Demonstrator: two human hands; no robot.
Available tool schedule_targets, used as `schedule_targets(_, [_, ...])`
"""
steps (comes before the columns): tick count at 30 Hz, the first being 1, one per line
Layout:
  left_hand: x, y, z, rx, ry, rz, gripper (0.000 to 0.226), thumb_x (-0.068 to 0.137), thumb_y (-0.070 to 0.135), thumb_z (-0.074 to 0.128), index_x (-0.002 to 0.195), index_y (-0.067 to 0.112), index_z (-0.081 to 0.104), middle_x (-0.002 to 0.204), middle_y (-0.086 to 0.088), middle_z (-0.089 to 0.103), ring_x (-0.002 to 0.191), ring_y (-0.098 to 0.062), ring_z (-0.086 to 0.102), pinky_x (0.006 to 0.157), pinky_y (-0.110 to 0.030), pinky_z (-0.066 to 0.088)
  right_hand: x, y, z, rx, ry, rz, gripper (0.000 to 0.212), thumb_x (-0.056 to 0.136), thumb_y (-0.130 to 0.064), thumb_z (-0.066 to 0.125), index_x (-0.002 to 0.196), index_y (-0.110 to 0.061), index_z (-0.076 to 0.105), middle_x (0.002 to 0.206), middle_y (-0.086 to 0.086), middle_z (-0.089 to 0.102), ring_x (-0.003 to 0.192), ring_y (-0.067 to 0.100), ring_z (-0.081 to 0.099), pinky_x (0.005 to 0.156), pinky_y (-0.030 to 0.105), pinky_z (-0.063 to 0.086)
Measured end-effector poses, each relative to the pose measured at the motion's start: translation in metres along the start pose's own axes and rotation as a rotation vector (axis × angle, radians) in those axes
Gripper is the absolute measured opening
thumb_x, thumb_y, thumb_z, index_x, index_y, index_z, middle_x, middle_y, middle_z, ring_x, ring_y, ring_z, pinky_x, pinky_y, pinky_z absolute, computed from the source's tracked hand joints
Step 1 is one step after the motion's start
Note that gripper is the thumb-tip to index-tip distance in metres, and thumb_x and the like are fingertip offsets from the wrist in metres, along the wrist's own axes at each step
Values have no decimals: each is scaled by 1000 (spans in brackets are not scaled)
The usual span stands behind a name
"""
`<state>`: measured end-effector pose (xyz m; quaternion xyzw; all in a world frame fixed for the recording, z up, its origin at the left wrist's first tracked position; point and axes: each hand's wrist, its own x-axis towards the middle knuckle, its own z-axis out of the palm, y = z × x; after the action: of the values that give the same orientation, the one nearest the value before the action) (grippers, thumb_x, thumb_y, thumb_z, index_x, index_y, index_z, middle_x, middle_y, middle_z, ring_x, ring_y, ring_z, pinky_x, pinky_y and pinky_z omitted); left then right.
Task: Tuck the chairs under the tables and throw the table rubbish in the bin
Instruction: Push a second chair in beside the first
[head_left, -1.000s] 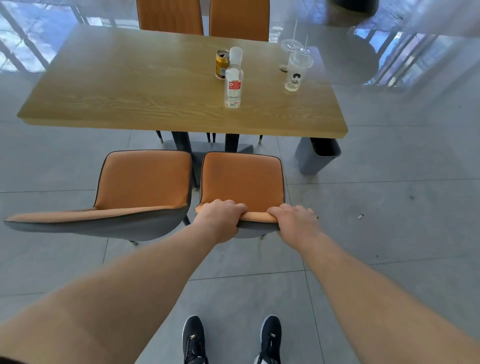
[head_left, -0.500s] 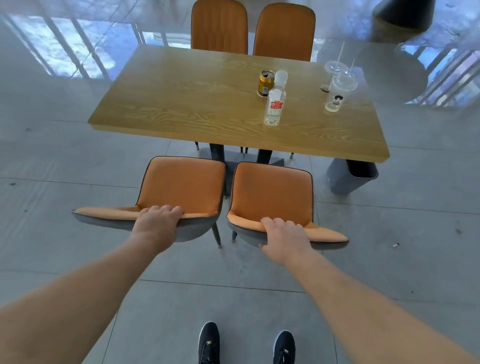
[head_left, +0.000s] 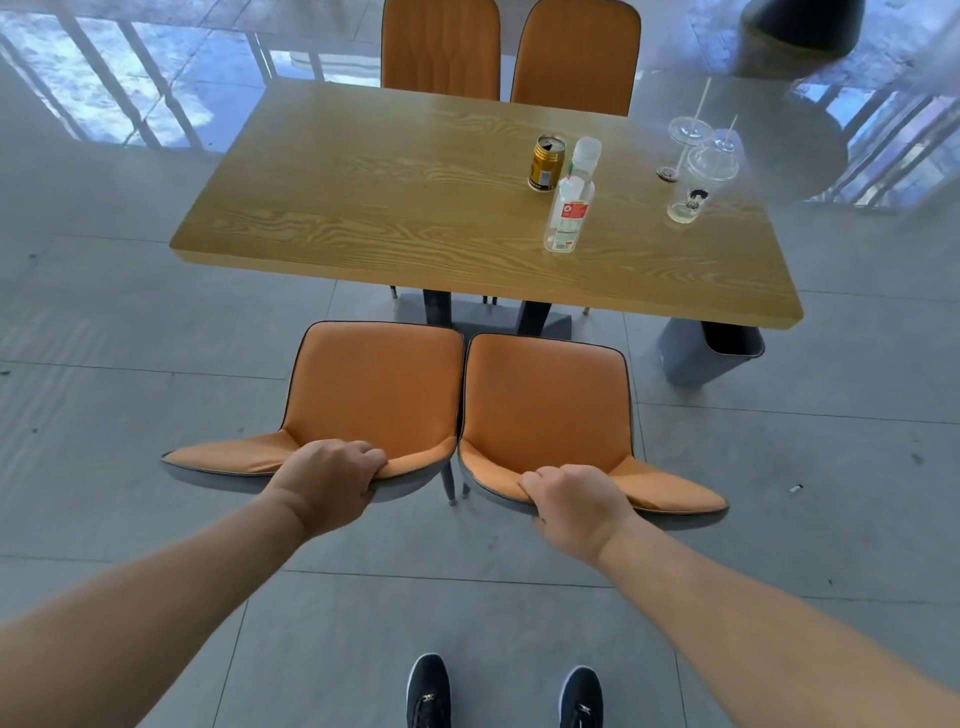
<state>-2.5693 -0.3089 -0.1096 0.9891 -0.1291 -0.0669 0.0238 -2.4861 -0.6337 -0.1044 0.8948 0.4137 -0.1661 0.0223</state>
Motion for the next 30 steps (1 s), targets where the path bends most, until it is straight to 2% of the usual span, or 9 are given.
schedule_targets(6, [12, -8, -1, 12, 9, -20, 18, 77, 16, 81, 74, 19, 63, 63, 4, 59, 47, -20, 56, 44, -26, 46, 13, -2, -3, -6, 21, -4, 13, 99, -24, 61, 108, -17, 68, 96, 1, 72, 81, 24, 69, 72, 37, 60])
schedule_targets(9, [15, -9, -5, 28, -88, -81, 17, 86, 36, 72, 83, 25, 60, 73, 8, 62, 56, -14, 58, 52, -28, 52, 15, -2, -2, 27, 4, 21, 15, 99, -31, 60, 105, -18, 63, 95, 0, 67, 82, 25, 68, 71, 39, 60])
schedule_targets(11, [27, -6, -15, -7, -205, -179, 38, 86, 68, 54, 100, 33, 58, 92, 13, 67, 74, -7, 61, 62, -24, 50, 21, -1, -9, 71, -76, 59, 35, 99, -55, 53, 109, -22, 60, 99, -2, 63, 87, 22, 64, 73, 39, 60])
schedule_targets(13, [47, 3, -32, -128, -286, -329, 78, 76, 92, 39, 130, 38, 54, 125, 13, 66, 109, -13, 62, 83, -32, 53, 25, 4, -25, 173, -106, 169, 63, 94, -78, 37, 126, -29, 57, 117, -4, 63, 103, 22, 61, 87, 43, 58])
schedule_targets(14, [59, 10, -43, -167, -254, -385, 94, 73, 98, 34, 144, 38, 47, 143, 9, 58, 128, -19, 54, 99, -42, 50, 26, 10, -34, 208, -47, 240, 72, 92, -83, 31, 137, -31, 52, 131, -3, 61, 117, 25, 58, 98, 49, 54])
schedule_targets(16, [87, 30, -72, -185, -120, -409, 106, 71, 101, 25, 155, 38, 33, 162, 4, 38, 147, -25, 35, 118, -55, 32, 24, 29, -59, 186, 130, 359, 83, 90, -85, 25, 155, -33, 35, 157, 3, 46, 145, 35, 40, 117, 63, 35])
schedule_targets(18, [117, 51, -108, -176, -21, -370, 109, 70, 102, 22, 158, 37, 25, 167, 1, 28, 152, -27, 24, 122, -59, 22, 12, 53, -89, 143, 242, 433, 90, 88, -87, 22, 160, -34, 18, 169, 8, 30, 155, 42, 22, 121, 69, 21])
schedule_targets(21, [165, 87, -162, -157, 78, -304, 110, 70, 102, 28, 159, 38, 20, 169, 0, 21, 154, -29, 17, 123, -60, 17, -15, 96, -137, 92, 322, 510, 98, 83, -91, 18, 163, -35, 5, 173, 10, 17, 158, 45, 11, 121, 71, 15])
schedule_targets(30, [304, 277, -266, -102, 249, -97, 113, 67, 102, 32, 158, 36, 22, 167, -1, 28, 151, -30, 24, 120, -58, 25, -170, 278, -224, 39, 502, 680, 109, 75, -94, 23, 164, -33, 8, 172, 10, 19, 156, 43, 16, 121, 71, 17])
